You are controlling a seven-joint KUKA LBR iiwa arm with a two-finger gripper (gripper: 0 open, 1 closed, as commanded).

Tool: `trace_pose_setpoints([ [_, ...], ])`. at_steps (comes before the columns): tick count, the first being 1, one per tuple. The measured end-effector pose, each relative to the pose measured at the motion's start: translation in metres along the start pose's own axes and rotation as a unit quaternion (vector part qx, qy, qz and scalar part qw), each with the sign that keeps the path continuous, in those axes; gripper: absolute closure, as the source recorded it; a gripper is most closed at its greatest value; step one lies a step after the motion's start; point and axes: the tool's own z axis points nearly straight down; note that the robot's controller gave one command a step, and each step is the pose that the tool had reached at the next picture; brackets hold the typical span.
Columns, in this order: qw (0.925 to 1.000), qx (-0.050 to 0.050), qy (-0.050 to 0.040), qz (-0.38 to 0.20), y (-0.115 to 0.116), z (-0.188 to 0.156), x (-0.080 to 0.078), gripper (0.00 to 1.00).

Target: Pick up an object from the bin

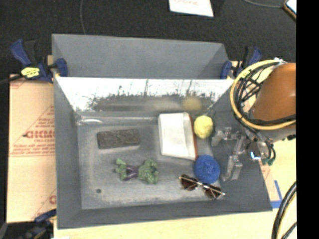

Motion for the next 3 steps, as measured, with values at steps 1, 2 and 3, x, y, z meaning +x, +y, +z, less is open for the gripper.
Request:
trace_pose_setpoints([
  [1,0.9885,0.001,-0.001,-0.151,-0.033,0.114,-0.026,0.0],
  [2,0.9886,0.003,-0.0057,-0.15,-0.043,0.073,-0.036,0.0],
  [3,0.9385,0.0,-0.0004,-0.345,-0.009,0.11,0.004,0.0],
])
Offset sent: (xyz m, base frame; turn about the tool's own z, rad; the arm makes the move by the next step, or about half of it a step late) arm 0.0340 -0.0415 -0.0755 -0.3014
